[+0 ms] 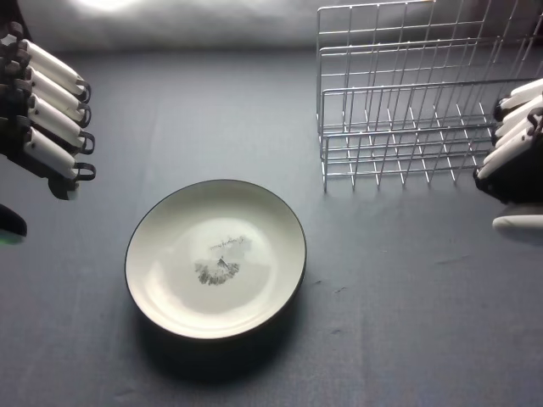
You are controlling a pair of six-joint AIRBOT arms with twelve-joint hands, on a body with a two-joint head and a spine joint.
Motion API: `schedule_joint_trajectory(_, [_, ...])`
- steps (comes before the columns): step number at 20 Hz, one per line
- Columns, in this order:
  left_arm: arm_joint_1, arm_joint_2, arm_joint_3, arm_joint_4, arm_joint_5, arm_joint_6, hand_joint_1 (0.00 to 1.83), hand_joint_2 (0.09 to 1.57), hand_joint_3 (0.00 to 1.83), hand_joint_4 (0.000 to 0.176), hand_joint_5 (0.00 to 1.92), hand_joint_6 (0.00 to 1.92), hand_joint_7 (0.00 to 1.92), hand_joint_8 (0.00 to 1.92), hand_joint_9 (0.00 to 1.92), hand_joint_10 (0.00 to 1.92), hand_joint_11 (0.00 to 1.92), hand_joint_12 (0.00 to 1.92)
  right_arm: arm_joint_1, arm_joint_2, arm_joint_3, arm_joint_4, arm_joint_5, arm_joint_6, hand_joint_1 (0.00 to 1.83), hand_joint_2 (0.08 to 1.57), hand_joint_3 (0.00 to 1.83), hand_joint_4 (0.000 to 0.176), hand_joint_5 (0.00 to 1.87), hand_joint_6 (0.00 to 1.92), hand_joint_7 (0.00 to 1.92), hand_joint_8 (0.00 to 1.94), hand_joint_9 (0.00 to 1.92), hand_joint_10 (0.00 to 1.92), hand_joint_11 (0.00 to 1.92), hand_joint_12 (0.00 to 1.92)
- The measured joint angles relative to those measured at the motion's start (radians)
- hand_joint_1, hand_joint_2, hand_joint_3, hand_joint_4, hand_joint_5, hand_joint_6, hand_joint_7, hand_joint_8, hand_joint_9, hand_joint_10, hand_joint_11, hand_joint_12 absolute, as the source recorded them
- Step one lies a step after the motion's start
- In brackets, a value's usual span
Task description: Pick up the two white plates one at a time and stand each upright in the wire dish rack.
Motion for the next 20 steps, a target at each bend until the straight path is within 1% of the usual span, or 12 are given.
schedule_joint_trajectory(1, [0.001,0.000,0.001,0.004,-0.001,-0.004,0.00,1.01,0.15,0.000,0.02,0.04,0.03,0.05,0.01,0.04,0.00,0.11,-0.011,0.002,0.000,0.009,0.011,0.000,0.00,1.12,0.13,0.000,0.00,0.00,0.00,0.00,0.00,0.00,0.00,0.00])
schedule_joint_trajectory(2, [0.001,0.000,0.000,0.011,0.001,-0.010,0.00,1.08,0.03,0.000,0.02,0.00,0.03,0.00,0.01,0.00,0.00,0.04,-0.015,0.006,0.000,0.004,0.012,-0.006,0.00,1.17,0.03,0.000,0.00,0.00,0.00,0.00,0.00,0.00,0.00,0.00])
schedule_joint_trajectory(3, [0.002,0.000,0.000,0.015,-0.005,-0.016,0.00,1.09,0.02,0.000,0.01,0.00,0.01,0.00,0.00,0.00,0.00,0.01,-0.021,0.009,0.000,0.003,0.017,-0.005,0.00,1.16,0.02,0.000,0.00,0.00,0.00,0.00,0.00,0.00,0.00,0.00])
schedule_joint_trajectory(6, [-0.002,0.000,-0.011,-0.006,-0.042,-0.019,0.00,1.09,0.01,0.000,0.02,0.01,0.03,0.01,0.01,0.00,0.01,0.01,-0.022,0.009,0.000,0.009,0.042,-0.005,0.00,1.11,0.00,0.000,0.00,0.00,0.00,0.00,0.00,0.00,0.00,0.00])
schedule_joint_trajectory(9, [-0.001,-0.003,-0.011,0.016,-0.043,-0.019,0.00,1.08,0.01,0.000,0.03,0.01,0.03,0.01,0.01,0.00,0.00,0.00,-0.022,0.009,-0.007,-0.001,0.042,-0.006,0.00,1.09,0.00,0.000,0.00,0.00,0.00,0.00,0.00,0.00,0.00,0.00])
schedule_joint_trajectory(11, [-0.001,-0.034,-0.005,0.034,-0.043,-0.035,0.00,1.08,0.01,0.000,0.03,0.00,0.03,0.00,0.00,0.00,0.00,0.00,-0.022,0.008,-0.007,-0.026,0.045,-0.010,0.00,1.06,0.00,0.000,0.00,0.00,0.00,0.00,0.00,0.00,0.00,0.00])
schedule_joint_trajectory(14, [0.021,-0.060,0.011,0.057,-0.058,-0.052,0.00,1.08,0.00,0.000,0.03,0.00,0.02,0.00,0.01,0.00,0.01,0.01,-0.022,0.009,-0.007,-0.029,0.053,-0.010,0.01,1.02,0.00,0.000,0.00,0.00,0.00,0.00,0.00,0.00,0.00,0.00])
schedule_joint_trajectory(15, [0.032,-0.072,0.029,0.050,-0.073,-0.052,0.00,1.07,0.00,0.000,0.01,0.00,0.01,0.00,0.00,0.00,0.00,0.00,-0.022,0.009,-0.007,-0.026,0.051,-0.010,0.14,1.00,0.00,0.000,0.00,0.00,0.00,0.00,0.00,0.00,0.00,0.00])
schedule_joint_trajectory(16, [0.056,-0.088,0.051,0.037,-0.079,-0.052,0.00,1.08,0.00,0.000,0.03,0.01,0.03,0.00,0.01,0.00,0.00,0.00,-0.022,0.009,-0.007,-0.027,0.051,-0.010,0.17,1.01,0.00,0.000,0.00,0.00,0.00,0.00,0.00,0.00,0.00,0.00])
schedule_joint_trajectory(17, [0.085,-0.108,0.069,0.029,-0.078,-0.053,0.00,1.08,0.01,0.000,0.02,0.00,0.01,0.00,0.00,0.00,0.00,0.00,-0.022,0.008,-0.007,-0.034,0.052,-0.010,0.35,0.98,0.00,0.000,0.00,0.00,0.00,0.00,0.00,0.00,0.00,0.00])
schedule_joint_trajectory(19, [0.159,-0.154,0.106,0.017,-0.064,-0.053,0.00,1.09,0.01,0.000,0.00,0.00,0.00,0.00,0.00,0.00,0.00,0.00,-0.022,0.008,-0.008,-0.047,0.057,-0.010,0.59,0.94,0.00,0.000,0.00,0.00,0.00,0.00,0.00,0.00,0.00,0.00])
schedule_joint_trajectory(20, [0.179,-0.168,0.113,0.018,-0.058,-0.052,0.00,1.09,0.01,0.000,0.00,0.00,0.00,0.00,0.00,0.00,0.00,0.00,-0.022,0.008,-0.010,-0.047,0.058,-0.010,0.80,0.90,0.00,0.000,0.00,0.00,0.00,0.00,0.00,0.00,0.00,0.00])
